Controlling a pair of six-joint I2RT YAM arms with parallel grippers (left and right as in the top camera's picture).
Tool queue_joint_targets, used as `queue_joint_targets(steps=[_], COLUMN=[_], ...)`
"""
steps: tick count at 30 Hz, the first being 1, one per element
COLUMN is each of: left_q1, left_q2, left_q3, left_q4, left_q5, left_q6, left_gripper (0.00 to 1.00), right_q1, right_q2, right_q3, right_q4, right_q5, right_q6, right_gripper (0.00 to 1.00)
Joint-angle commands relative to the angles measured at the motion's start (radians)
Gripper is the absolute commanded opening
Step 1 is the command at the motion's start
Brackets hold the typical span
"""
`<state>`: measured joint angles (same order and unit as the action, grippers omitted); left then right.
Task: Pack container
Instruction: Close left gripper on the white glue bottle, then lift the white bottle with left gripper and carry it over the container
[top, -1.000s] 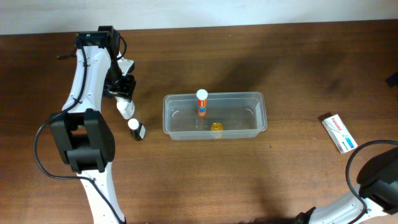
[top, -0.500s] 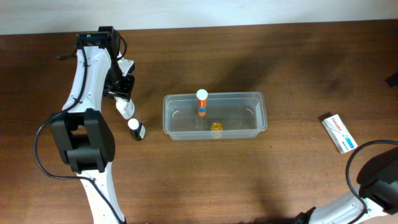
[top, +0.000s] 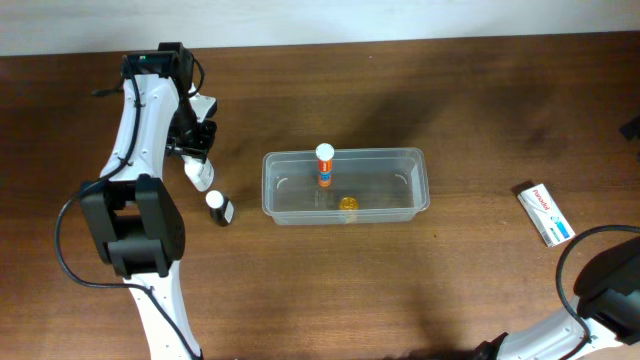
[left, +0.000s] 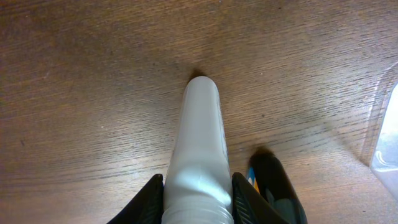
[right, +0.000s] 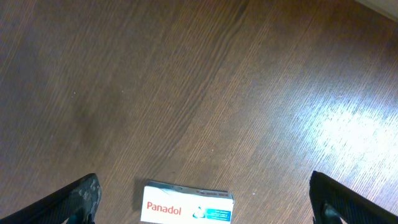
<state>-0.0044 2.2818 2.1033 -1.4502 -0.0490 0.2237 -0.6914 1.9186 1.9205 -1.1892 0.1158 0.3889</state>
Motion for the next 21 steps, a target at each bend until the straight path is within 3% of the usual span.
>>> queue_joint_targets(steps=[1, 7, 14, 21], left_q1=[0.001, 0.001, -0.004, -0.014], left_q2=[0.010, 0.008, 0.005, 0.003], left_q3=[-0.014, 0.042, 0.336, 0.572], left_q4=[-0.006, -0.013, -0.085, -0.150], left_q5=[0.008, 0.007, 0.024, 0.354], left_q6=[0.005, 0.017, 0.150, 0.408], left_gripper=[0.29, 0.24, 0.24, 0.23], right_q1=[-0.003, -0.003, -0.003, -0.003], right_q2=[-0.012, -0.012, -0.012, -0.012], right_q3=[0.010, 0.009, 0.010, 0.010], right_q4=[0.000, 0.000, 0.000, 0.000], right_q5=[0.012, 0.013, 0.013, 0.013], right_q6=[0.005, 0.005, 0.005, 0.005], right_gripper=[0.98, 0.98, 0.98, 0.98])
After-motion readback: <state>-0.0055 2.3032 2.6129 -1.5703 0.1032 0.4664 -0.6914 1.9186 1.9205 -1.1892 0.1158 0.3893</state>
